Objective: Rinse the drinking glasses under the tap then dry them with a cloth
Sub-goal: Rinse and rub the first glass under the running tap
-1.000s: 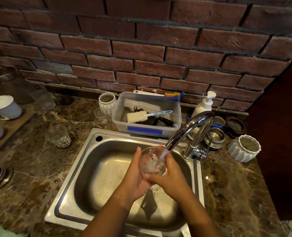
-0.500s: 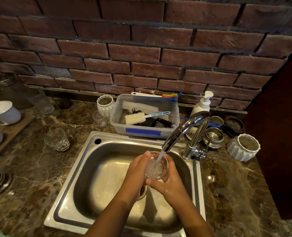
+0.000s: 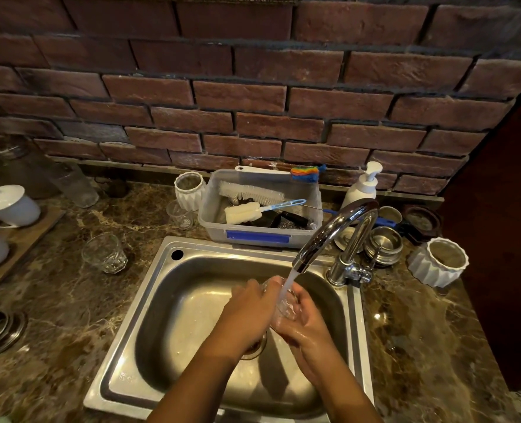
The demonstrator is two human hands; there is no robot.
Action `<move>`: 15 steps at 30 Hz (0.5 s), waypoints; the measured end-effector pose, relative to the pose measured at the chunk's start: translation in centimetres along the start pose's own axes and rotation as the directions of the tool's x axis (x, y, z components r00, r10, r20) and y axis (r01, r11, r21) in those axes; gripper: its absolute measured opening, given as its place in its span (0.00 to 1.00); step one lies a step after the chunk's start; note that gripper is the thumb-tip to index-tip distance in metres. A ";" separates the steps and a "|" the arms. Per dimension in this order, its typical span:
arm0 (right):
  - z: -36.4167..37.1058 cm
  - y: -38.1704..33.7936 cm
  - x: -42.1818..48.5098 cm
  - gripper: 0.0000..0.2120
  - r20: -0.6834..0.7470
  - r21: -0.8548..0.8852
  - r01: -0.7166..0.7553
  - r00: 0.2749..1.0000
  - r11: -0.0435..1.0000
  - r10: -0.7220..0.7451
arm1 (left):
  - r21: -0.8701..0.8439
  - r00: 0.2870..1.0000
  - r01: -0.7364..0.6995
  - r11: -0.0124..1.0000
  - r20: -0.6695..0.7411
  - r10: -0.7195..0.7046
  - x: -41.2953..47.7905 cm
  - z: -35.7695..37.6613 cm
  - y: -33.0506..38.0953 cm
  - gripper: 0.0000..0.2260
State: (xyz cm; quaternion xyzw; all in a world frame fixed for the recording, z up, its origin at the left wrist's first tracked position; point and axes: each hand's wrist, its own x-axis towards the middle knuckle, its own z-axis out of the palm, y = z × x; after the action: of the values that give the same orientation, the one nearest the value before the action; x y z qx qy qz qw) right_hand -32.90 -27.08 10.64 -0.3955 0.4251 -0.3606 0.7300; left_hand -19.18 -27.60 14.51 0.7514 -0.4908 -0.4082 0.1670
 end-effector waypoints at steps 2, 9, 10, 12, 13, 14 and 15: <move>-0.4 0.4 -0.1 0.34 0.018 0.062 -0.030 0.999 0.998 0.029 | -0.037 0.994 0.017 0.999 0.113 -0.013 0.1 -0.2 0.1 0.23; -1.6 -0.8 0.5 0.35 -0.003 -0.146 -0.031 1.000 0.989 0.031 | -0.650 0.940 0.283 0.705 0.335 -0.069 -0.1 1.8 -1.3 0.28; -1.7 -1.4 0.4 0.33 0.002 -0.225 -0.022 1.000 0.974 0.023 | -0.705 0.938 0.305 0.641 0.338 -0.075 -0.1 2.1 -1.5 0.27; -1.9 -2.4 0.2 0.31 0.020 -0.343 0.015 1.000 0.939 -0.009 | -0.795 0.937 0.332 0.508 0.340 -0.079 -0.2 2.7 -1.5 0.26; -1.9 -2.8 0.1 0.31 0.033 -0.379 0.034 0.999 0.925 -0.023 | -0.829 0.935 0.341 0.443 0.347 -0.069 -0.3 3.0 -1.4 0.25; -1.8 -3.1 0.0 0.33 0.042 -0.403 0.045 0.999 0.914 -0.031 | -0.856 0.933 0.349 0.381 0.355 -0.056 -0.4 3.1 -1.2 0.25; -1.8 -3.2 0.0 0.34 0.046 -0.421 0.054 0.998 0.906 -0.038 | -0.872 0.933 0.354 0.338 0.356 -0.057 -0.5 3.3 -1.0 0.24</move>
State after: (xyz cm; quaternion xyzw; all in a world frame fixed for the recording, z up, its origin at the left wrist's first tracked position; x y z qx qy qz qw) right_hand -35.15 -28.95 12.91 -0.5602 0.4702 -0.2700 0.6262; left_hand -21.23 -26.17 12.07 0.5212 -0.0934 -0.7255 0.4396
